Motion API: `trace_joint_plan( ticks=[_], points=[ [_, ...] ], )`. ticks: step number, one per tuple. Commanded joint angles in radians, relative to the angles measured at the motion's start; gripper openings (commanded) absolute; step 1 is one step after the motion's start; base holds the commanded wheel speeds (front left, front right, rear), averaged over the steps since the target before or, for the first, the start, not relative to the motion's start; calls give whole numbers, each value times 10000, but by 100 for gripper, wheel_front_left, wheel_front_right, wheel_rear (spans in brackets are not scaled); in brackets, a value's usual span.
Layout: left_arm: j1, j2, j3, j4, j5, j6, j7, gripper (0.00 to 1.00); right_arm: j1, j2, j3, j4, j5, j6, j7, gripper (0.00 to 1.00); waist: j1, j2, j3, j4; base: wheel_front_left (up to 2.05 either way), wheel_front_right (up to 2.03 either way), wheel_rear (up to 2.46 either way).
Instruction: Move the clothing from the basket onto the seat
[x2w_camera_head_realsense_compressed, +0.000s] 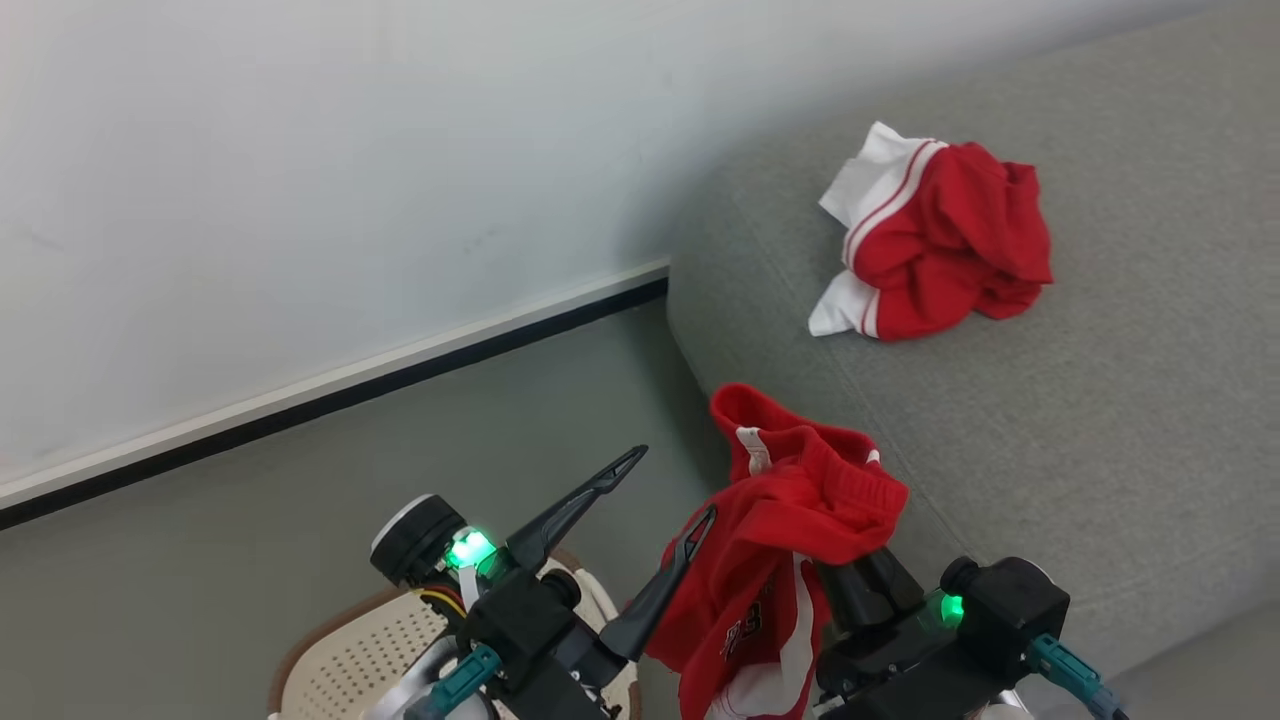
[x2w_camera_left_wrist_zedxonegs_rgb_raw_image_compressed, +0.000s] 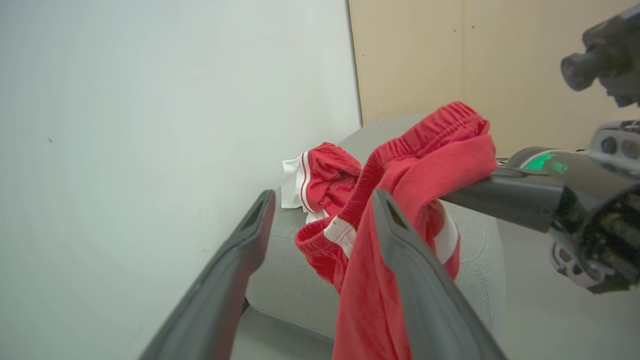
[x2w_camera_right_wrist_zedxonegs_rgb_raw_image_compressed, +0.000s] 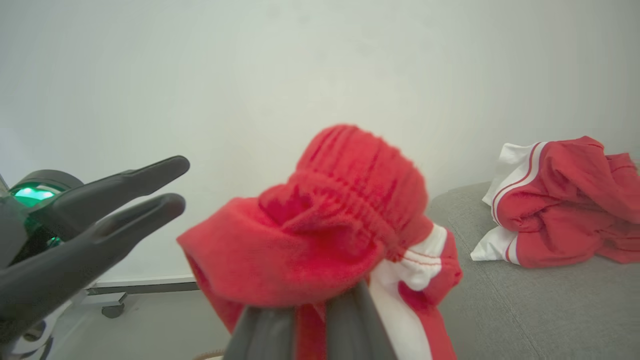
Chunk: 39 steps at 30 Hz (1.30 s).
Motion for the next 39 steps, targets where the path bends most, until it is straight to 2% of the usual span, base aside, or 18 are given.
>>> trace_joint_plan(
  ticks=[1,16,32,39],
  points=[
    [-155,66,-15,-32,52,1,21,100,-124,60,-27,-77,-51,-3,-7,0,0,-1,292,-454,0,0,0],
    [-604,320,-198,-112,51,-82,282,100,-187,525,-289,-275,-187,-3,-8,0,0,-1,944,-2024,0,0,0],
    [-1354,219,-770,366,-152,-371,182,100,174,829,-1087,-663,-560,-3,-6,0,0,-1,1513,-2181,0,0,0],
    [-1594,359,-876,384,-143,-432,306,100,-288,966,-1453,-824,-209,-3,-8,0,0,-1,1870,-2188,0,0,0]
  ],
)
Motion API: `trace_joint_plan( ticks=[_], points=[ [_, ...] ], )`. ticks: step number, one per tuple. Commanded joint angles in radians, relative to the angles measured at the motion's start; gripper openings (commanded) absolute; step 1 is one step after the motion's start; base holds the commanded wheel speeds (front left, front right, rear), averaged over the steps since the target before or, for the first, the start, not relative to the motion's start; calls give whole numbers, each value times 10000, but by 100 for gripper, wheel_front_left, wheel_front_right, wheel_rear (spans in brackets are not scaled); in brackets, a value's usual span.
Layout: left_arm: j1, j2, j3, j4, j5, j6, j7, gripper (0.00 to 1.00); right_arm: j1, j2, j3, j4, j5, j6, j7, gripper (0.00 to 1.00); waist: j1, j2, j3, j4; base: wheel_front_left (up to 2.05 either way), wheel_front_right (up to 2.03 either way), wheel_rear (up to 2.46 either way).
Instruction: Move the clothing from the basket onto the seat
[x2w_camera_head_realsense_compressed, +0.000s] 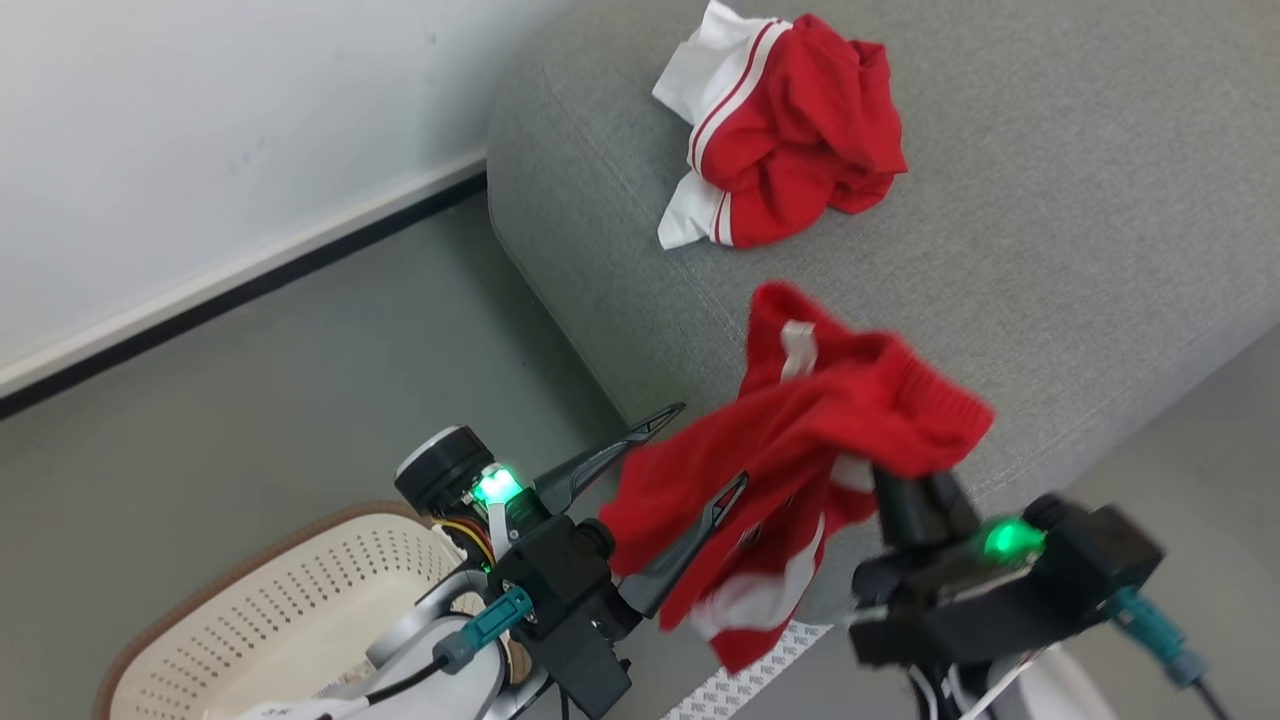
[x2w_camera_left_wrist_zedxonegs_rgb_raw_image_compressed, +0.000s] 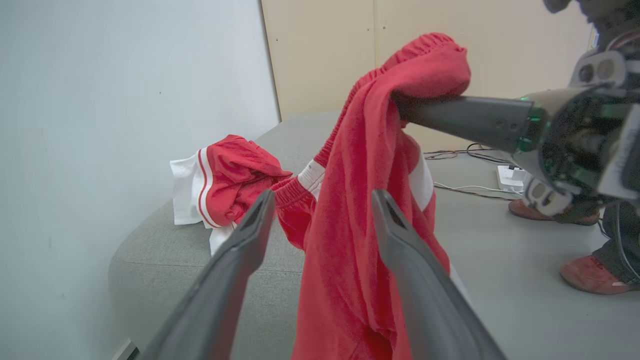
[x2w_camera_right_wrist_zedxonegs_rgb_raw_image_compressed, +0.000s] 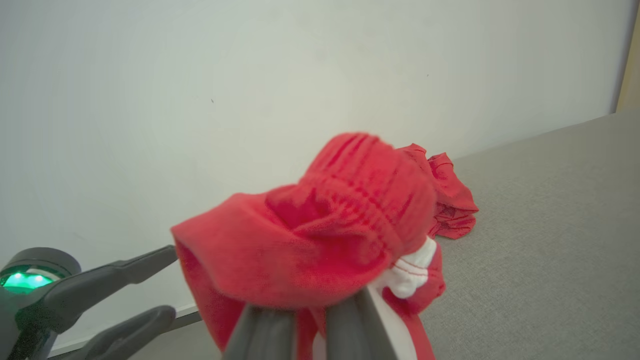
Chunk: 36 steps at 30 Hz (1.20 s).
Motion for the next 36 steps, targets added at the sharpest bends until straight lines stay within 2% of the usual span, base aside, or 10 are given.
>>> trace_joint_plan(
  ticks=[1,7,14,21,29,36],
  points=[
    [-73,70,-10,-26,18,-48,14,100,-131,32,-29,-59,29,-3,-6,0,0,-1,158,-8,0,0,0],
    [-572,369,-91,-390,182,-69,443,100,-1463,208,-1052,-605,480,-3,-6,0,0,-1,1088,67,0,0,0],
    [-1369,621,-377,-631,305,-156,782,100,-3511,-304,-2617,-1102,1310,-3,-8,0,0,-1,2158,570,0,0,0],
    [-2212,947,-562,-828,299,-205,1065,100,-5917,-1723,-3448,-778,1642,-1,-6,0,0,-1,3186,1066,0,0,0],
    [-2874,1316,-444,-1060,389,-214,1283,100,-8638,-2913,-4536,459,2450,-1,-6,0,0,-1,4185,1336,0,0,0],
    [-3147,1458,-523,-1171,350,-224,1395,100,-10248,-3913,-5439,1820,1967,-1,-6,0,0,-1,4634,1494,0,0,0]
  ],
)
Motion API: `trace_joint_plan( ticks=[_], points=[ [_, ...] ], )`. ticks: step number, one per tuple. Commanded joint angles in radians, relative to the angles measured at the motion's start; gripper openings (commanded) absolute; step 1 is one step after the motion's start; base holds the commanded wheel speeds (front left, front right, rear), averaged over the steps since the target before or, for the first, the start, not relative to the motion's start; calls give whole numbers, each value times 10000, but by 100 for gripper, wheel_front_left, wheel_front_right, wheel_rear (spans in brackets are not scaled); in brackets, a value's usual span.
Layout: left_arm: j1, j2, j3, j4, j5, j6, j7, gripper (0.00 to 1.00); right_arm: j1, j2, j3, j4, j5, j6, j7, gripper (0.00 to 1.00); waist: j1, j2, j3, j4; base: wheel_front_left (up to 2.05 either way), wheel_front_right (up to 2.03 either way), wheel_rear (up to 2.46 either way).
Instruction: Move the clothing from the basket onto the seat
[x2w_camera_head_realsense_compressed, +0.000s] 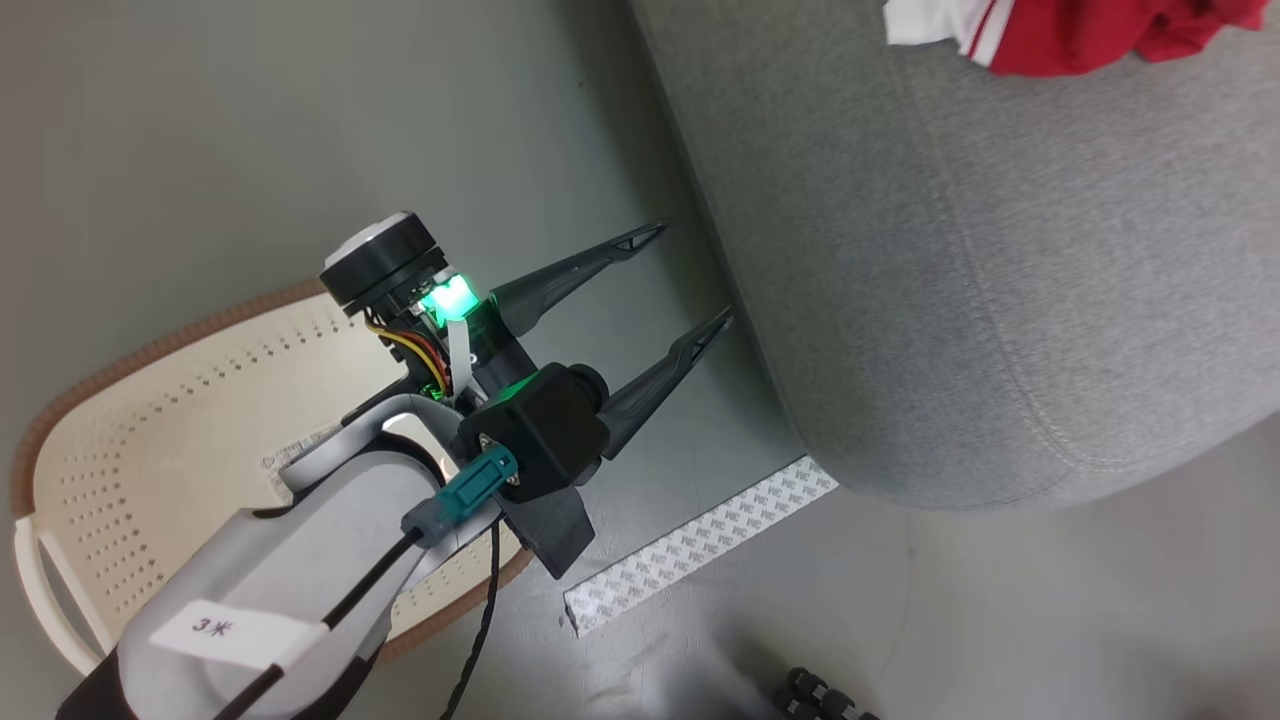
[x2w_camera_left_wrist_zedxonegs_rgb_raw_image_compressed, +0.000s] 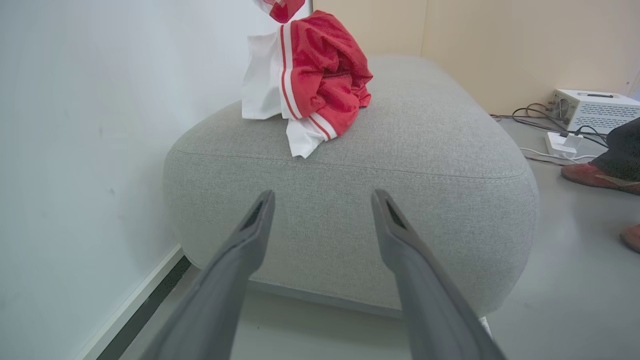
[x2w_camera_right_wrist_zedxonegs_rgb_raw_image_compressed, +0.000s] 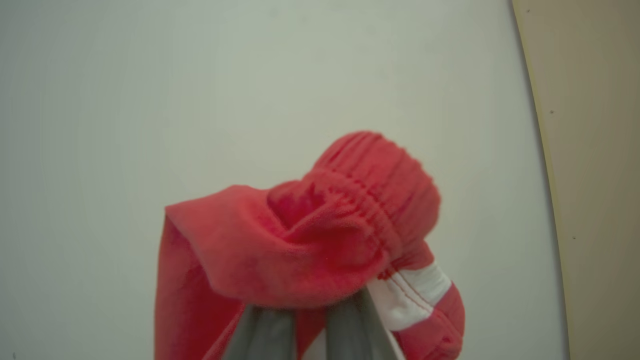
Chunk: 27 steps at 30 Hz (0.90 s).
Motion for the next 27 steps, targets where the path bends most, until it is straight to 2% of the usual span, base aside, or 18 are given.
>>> trace_joint_plan(
  ticks=[1,4,7,14,27],
  points=[
    [-115,83,-45,-65,32,-5,68,100,-213,-266,-4,354,-211,1,-4,0,-3,-2,354,216,0,0,0],
    [-183,188,-74,-146,7,-8,150,100,-308,-492,243,1070,-494,1,-4,0,-3,-2,548,208,0,0,0],
    [-183,216,-80,-211,-34,-8,211,100,-139,-445,435,1550,-599,1,-4,0,-3,-2,685,194,0,0,0],
    [-103,397,-129,-391,-21,53,494,100,485,441,72,3031,-626,1,-4,0,-3,-2,1076,181,0,0,0],
    [-157,619,-130,-632,-120,147,778,100,1156,1392,215,5150,-956,1,-4,0,-3,-2,1317,165,0,0,0]
  ],
)
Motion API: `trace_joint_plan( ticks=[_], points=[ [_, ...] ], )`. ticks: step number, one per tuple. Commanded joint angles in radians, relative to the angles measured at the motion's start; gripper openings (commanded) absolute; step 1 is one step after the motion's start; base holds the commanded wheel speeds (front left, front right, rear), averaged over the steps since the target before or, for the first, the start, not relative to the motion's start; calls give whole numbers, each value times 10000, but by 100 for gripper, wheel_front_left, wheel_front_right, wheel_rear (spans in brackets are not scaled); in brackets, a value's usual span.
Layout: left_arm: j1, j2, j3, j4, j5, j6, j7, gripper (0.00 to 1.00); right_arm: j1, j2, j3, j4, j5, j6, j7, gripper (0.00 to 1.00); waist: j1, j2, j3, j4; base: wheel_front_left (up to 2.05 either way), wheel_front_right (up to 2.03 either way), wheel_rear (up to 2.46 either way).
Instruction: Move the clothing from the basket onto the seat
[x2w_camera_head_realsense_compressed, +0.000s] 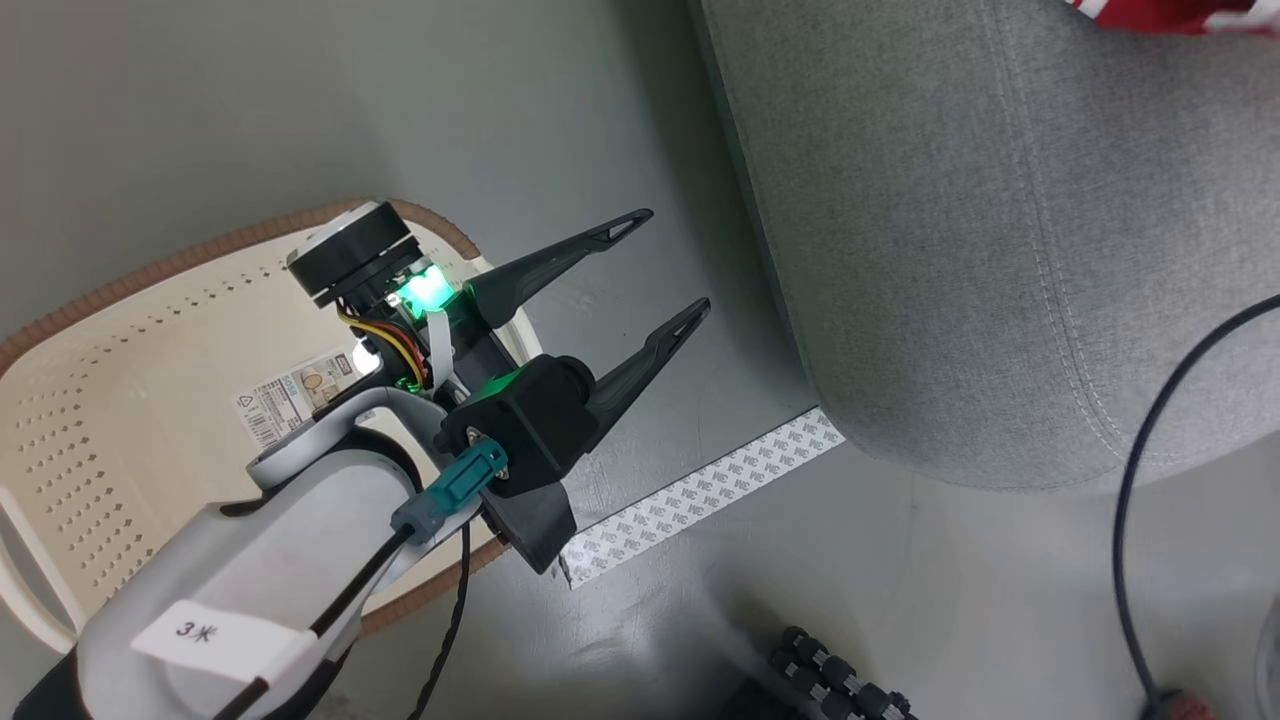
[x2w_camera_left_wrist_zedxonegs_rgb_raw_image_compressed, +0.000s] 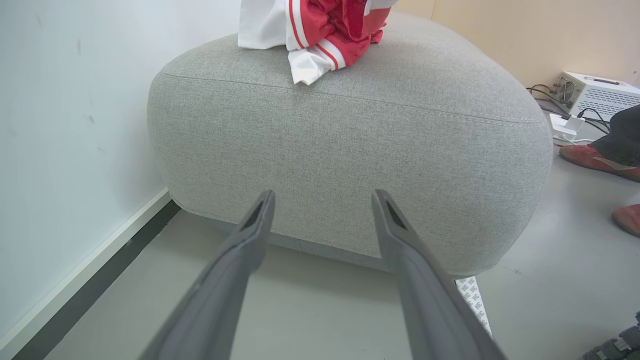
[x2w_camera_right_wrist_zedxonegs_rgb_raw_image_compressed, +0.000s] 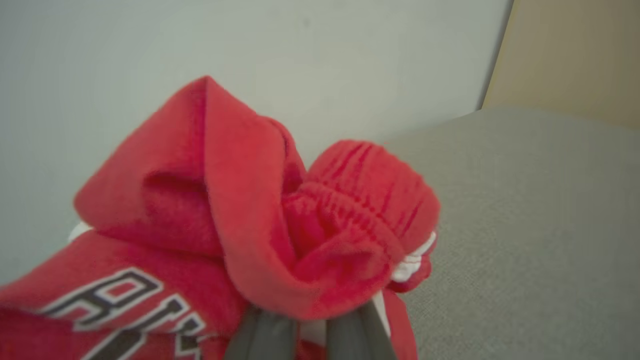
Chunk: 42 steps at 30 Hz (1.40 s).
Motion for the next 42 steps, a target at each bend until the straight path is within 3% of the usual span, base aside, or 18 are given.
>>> trace_joint_plan(
  ticks=[1,8,9,10,11,24,30,37,42],
  points=[
    [16,71,-13,-17,-30,0,8,100,74,80,62,156,3,1,-6,0,0,0,-14,-22,0,0,0],
    [0,191,1,137,-108,51,-94,100,40,178,410,639,-387,1,-6,0,0,0,-175,-151,0,0,0],
    [36,205,9,157,-137,75,-110,100,91,225,397,611,-435,1,-6,33,0,0,-221,-167,0,0,0],
    [95,216,14,191,-160,93,-141,100,196,247,379,575,-528,1,-6,47,0,0,-301,-180,0,0,0],
    [148,200,7,209,-184,109,-177,100,316,219,365,538,-631,1,-6,100,0,0,-367,-185,0,0,0],
    [976,71,168,1001,-686,657,-1110,100,3312,759,785,-1510,-2149,1,-6,100,0,0,-1916,-106,0,0,0],
    [1695,-72,388,1673,-1120,1141,-1837,100,4800,1346,1739,-2345,-1939,1,-7,100,0,0,-2990,172,0,0,0],
    [2588,-443,700,2300,-1739,1679,-2471,100,5497,1398,3166,-2901,-1635,1,-6,100,0,0,-4249,897,0,0,0],
    [3574,-676,1329,2601,-2367,2304,-2748,100,5841,1265,4440,-3270,-1455,1,-6,100,0,0,-5176,1627,0,0,0]
  ],
)
